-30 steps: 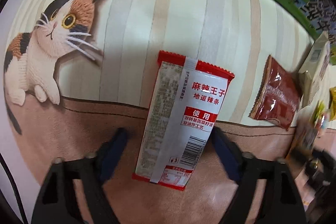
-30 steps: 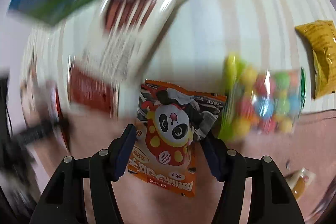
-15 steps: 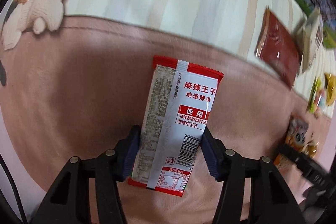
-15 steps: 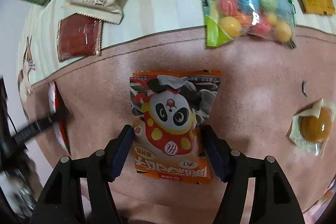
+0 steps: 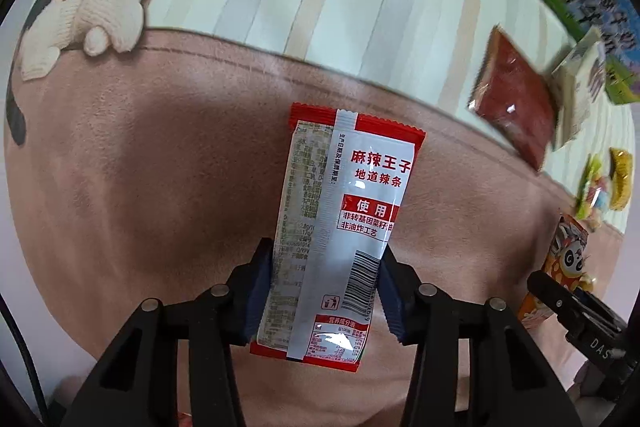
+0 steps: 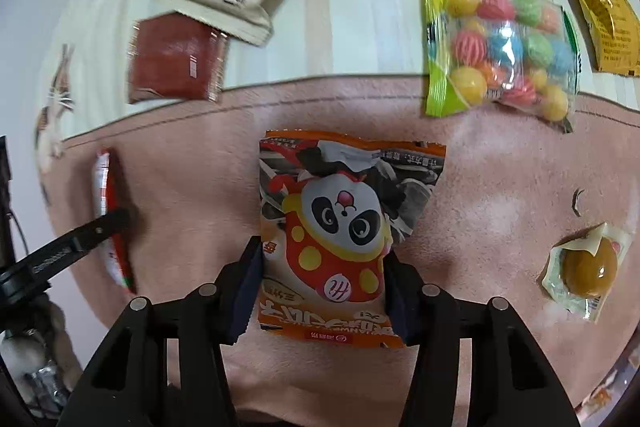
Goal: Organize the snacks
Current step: 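Lower both packets into the cardboard box and open both tools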
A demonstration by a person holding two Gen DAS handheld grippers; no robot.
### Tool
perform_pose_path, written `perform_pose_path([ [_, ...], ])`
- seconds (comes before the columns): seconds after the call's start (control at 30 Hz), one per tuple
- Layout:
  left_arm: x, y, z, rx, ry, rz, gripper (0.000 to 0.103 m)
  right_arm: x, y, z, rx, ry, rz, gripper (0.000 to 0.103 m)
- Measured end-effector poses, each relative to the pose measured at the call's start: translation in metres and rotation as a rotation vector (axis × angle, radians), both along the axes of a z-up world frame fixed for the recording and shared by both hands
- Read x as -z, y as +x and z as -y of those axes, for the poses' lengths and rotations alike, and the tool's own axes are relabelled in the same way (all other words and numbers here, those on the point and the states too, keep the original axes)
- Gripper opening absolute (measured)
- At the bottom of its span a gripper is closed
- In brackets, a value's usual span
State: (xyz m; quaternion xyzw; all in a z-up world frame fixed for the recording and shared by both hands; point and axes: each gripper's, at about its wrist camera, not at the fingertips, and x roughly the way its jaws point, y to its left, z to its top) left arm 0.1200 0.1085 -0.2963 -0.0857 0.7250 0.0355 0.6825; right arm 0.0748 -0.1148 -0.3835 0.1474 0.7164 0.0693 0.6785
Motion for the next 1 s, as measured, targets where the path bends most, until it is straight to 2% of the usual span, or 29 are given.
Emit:
perform_pose_path([
  [0.17,-0.049,0.019,0.02,0.019,-0.053,0.05,0.046,-0.037,0.007,0.015,0.006,0.097,0.053,0.056],
  [0.3,-0.092,0.035,0.039,0.044,-0.101,0.125,0.046,-0.088,0.02,0.022,0.001,0.168,0.137,0.056],
  [0.37,-0.116,0.049,0.052,0.064,-0.143,0.169,0.046,-0.115,0.049,0.038,-0.001,0.182,0.186,0.056],
  [0.53,-0.175,0.1,0.074,0.123,-0.254,0.247,0.046,-0.19,0.094,0.066,0.019,0.21,0.342,0.056],
  [0.6,-0.192,0.118,0.079,0.142,-0.267,0.272,0.046,-0.212,0.115,0.078,0.027,0.203,0.389,0.056],
  [0.67,-0.211,0.148,0.094,0.166,-0.259,0.3,0.046,-0.232,0.14,0.082,0.029,0.166,0.437,0.056],
  [0.73,-0.228,0.177,0.103,0.189,-0.209,0.339,0.046,-0.247,0.176,0.08,0.039,0.112,0.478,0.056],
  [0.8,-0.233,0.21,0.105,0.207,-0.157,0.352,0.046,-0.253,0.2,0.087,0.044,0.071,0.487,0.056],
  [0.9,-0.228,0.251,0.11,0.23,-0.075,0.337,0.046,-0.256,0.237,0.102,0.055,0.013,0.479,0.056],
  [1.0,-0.207,0.28,0.117,0.239,-0.013,0.302,0.046,-0.243,0.266,0.114,0.071,-0.02,0.442,0.056],
])
